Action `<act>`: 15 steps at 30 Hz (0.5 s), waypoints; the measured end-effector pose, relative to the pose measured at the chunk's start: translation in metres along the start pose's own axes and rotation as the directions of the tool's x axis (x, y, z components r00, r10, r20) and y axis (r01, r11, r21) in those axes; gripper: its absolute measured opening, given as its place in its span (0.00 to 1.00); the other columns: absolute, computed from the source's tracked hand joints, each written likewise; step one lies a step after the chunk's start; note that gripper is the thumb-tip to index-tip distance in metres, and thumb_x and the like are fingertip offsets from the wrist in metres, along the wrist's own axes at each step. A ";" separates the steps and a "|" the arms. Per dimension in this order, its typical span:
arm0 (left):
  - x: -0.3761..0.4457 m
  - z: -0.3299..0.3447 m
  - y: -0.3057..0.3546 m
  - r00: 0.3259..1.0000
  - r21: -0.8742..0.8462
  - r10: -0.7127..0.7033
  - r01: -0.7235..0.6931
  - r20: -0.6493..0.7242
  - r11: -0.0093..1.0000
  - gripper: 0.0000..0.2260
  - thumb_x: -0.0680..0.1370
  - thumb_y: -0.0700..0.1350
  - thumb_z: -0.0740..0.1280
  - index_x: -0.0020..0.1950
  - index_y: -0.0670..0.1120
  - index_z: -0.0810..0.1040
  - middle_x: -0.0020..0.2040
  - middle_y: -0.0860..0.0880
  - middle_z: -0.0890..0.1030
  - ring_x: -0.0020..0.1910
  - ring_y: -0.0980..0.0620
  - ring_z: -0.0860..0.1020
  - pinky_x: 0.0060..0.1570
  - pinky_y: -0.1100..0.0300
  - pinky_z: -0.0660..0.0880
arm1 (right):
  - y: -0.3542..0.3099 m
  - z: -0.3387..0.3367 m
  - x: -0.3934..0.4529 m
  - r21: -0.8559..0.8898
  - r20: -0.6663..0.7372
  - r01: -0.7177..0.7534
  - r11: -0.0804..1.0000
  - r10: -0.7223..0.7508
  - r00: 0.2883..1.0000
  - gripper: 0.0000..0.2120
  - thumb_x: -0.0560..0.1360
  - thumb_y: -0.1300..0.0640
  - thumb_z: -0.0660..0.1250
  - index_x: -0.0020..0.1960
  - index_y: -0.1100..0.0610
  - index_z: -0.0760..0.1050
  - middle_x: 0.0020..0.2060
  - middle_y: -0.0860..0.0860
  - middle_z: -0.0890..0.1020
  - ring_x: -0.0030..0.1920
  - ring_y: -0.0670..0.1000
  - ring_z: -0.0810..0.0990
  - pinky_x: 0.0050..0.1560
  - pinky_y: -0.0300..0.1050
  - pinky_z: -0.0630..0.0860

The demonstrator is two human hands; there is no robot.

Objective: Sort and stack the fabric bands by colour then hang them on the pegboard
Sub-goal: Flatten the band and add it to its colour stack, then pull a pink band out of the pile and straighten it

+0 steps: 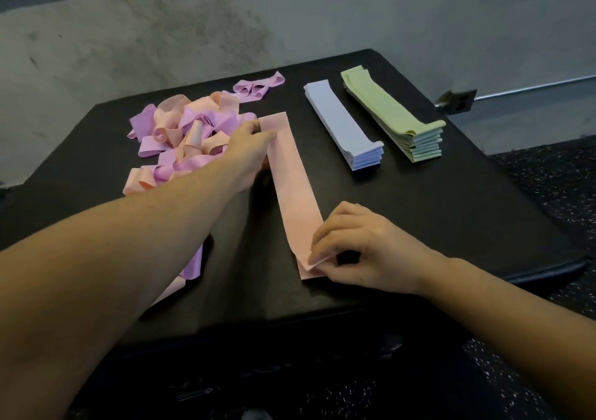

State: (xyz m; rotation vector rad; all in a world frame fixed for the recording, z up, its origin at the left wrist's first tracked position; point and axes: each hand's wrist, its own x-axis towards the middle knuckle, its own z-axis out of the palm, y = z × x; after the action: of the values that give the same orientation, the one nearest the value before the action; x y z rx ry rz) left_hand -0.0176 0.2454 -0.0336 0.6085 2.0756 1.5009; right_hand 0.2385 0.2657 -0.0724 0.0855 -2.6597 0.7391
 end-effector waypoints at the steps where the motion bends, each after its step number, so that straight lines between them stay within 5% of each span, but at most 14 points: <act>1: 0.001 0.001 -0.002 1.000 -0.001 -0.011 0.011 -0.001 1.000 0.12 0.82 0.44 0.64 0.66 0.50 0.75 0.62 0.48 0.78 0.58 0.48 0.79 0.58 0.49 0.80 | 0.001 0.001 0.000 -0.018 0.020 0.016 1.000 -0.016 1.000 0.06 0.76 0.50 0.74 0.53 0.46 0.84 0.53 0.41 0.80 0.57 0.42 0.74 0.57 0.46 0.74; 6: 0.015 0.006 -0.001 1.000 -0.021 0.028 -0.028 0.006 0.999 0.10 0.83 0.44 0.65 0.64 0.49 0.76 0.54 0.49 0.80 0.51 0.51 0.81 0.39 0.61 0.79 | 0.002 0.000 -0.001 -0.038 0.047 0.006 0.999 -0.004 0.999 0.09 0.77 0.47 0.70 0.55 0.46 0.84 0.51 0.42 0.80 0.55 0.41 0.74 0.55 0.40 0.73; 10: 0.024 0.006 -0.002 1.000 0.042 0.025 -0.025 0.003 0.999 0.10 0.81 0.44 0.69 0.62 0.49 0.75 0.57 0.47 0.80 0.53 0.49 0.81 0.42 0.58 0.80 | 0.003 0.004 0.000 -0.071 0.115 0.026 0.997 -0.018 0.993 0.09 0.78 0.47 0.70 0.56 0.45 0.84 0.51 0.43 0.81 0.55 0.41 0.75 0.53 0.41 0.74; 15: 0.029 0.014 -0.014 0.991 0.268 0.115 -0.094 -0.062 0.959 0.12 0.82 0.43 0.67 0.66 0.50 0.76 0.60 0.51 0.76 0.57 0.52 0.76 0.41 0.67 0.72 | 0.002 0.006 0.000 -0.076 0.135 0.008 0.997 0.002 0.991 0.11 0.78 0.42 0.67 0.56 0.44 0.84 0.51 0.41 0.79 0.53 0.41 0.73 0.54 0.40 0.70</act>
State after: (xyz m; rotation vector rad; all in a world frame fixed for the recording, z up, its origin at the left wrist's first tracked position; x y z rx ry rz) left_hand -0.0323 0.2694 -0.0548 0.7818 2.3592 1.3303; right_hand 0.2364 0.2645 -0.0779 0.1231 -2.8119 0.6510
